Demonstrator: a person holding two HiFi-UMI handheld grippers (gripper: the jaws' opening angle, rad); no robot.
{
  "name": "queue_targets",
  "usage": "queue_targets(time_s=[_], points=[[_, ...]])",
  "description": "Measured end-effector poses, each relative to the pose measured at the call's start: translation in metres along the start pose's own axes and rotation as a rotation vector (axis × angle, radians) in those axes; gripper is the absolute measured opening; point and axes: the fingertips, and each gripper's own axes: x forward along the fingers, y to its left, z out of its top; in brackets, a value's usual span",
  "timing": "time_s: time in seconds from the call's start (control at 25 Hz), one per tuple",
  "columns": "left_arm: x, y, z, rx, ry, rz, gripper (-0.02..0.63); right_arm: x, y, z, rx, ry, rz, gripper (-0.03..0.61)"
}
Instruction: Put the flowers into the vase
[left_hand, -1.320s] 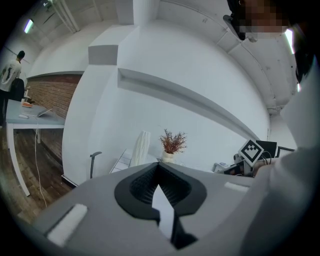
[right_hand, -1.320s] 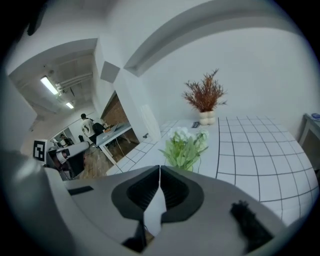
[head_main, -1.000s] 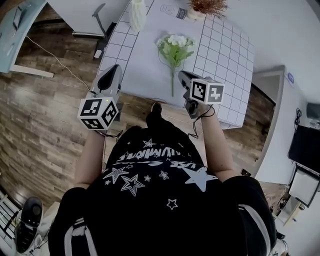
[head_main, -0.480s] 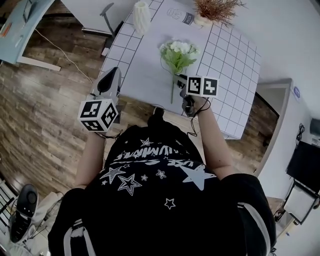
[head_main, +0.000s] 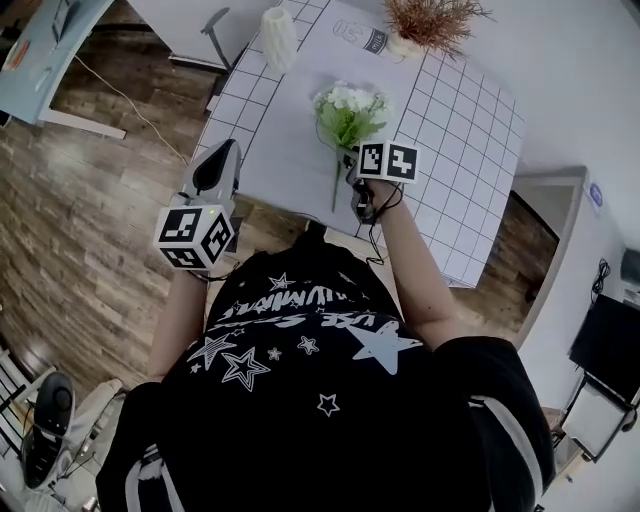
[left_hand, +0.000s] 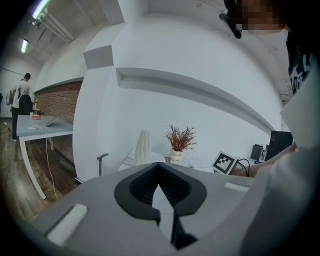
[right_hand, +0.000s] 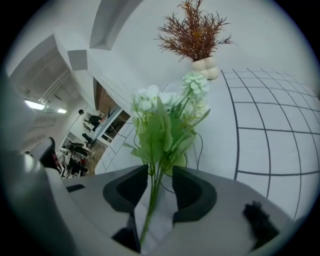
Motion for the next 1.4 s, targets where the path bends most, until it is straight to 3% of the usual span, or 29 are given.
queue_targets(time_s=[0.44, 0.52, 0.6, 1.0, 1.4], points=[[0.013, -0.010, 0.004, -0.004, -0.010, 0.003, 0.009, 0.014, 0.012, -0.001, -0.099, 0.048, -0.020, 0.157], [0.018, -0.013, 0.004, 0.006, -0.002, 0.001, 0.009, 0.016, 0.020, -0.002, -0.135, 0.056, 0.013, 0.087], [0.022, -0.018, 0.005, 0.014, 0.008, -0.003, 0.009, 0.017, 0.025, -0.003, -0.148, 0.059, 0.048, 0.070], [0.055, -0.033, 0.017, 0.036, 0.020, -0.029, 0.009, 0.001, 0.015, 0.006, -0.031, -0.013, 0.204, 0.026], [0.082, -0.023, 0.019, 0.033, 0.067, -0.076, 0.009, -0.046, 0.021, 0.045, 0.199, -0.257, 0.423, 0.020]])
